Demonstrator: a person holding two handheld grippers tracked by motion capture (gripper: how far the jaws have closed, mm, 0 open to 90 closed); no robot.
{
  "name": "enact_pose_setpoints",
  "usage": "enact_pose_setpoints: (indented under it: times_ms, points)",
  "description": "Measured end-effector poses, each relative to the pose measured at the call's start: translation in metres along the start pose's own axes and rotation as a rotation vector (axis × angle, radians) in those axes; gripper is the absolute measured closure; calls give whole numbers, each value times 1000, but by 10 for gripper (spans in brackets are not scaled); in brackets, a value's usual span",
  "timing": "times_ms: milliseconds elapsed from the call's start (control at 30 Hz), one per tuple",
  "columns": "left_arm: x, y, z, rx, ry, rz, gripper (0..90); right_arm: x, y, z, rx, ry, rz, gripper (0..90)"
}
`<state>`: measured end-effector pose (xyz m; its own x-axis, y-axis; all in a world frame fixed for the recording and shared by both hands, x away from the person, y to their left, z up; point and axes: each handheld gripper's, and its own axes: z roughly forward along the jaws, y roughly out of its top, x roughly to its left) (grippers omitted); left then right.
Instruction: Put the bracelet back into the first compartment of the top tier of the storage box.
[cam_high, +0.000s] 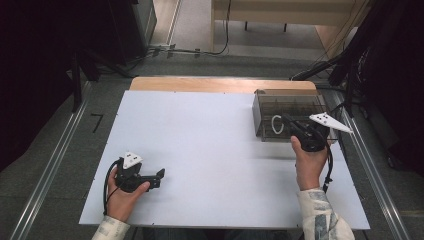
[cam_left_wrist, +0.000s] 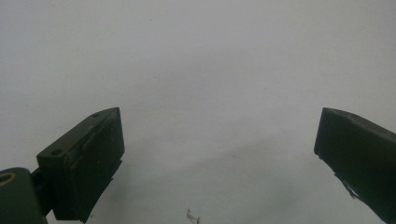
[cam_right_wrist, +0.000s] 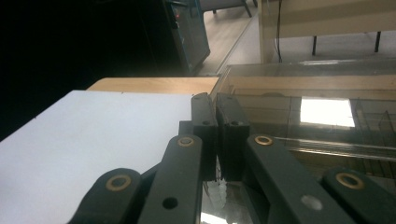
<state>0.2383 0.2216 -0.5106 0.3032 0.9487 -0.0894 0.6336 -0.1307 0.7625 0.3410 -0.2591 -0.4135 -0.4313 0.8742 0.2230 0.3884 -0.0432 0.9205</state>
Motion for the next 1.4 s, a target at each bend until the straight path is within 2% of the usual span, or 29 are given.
enact_pose_setpoints:
  times_ms: [167, 433, 500, 700, 867, 1367, 1400]
  points:
    - [0, 0, 0, 0, 0, -1, 22, -4, -4, 5, 26, -21, -9, 847]
    - [0, 0, 0, -1, 0, -2, 22, -16, -12, 11, 100, -90, -5, 847]
    - [0, 0, 0, -1, 0, -2, 22, -16, -13, 12, 107, -91, -3, 847]
    - [0, 0, 0, 0, 0, -1, 22, -12, -16, 18, 154, -105, -44, 846]
    - [0, 0, 0, 0, -1, 0, 22, -12, -19, 22, 190, -115, -60, 840]
    - [0, 0, 0, 0, -2, -2, 23, -11, -19, 21, 180, -115, -74, 697]
    - [0, 0, 0, 0, -3, -2, 22, -11, -19, 20, 173, -108, -75, 665]
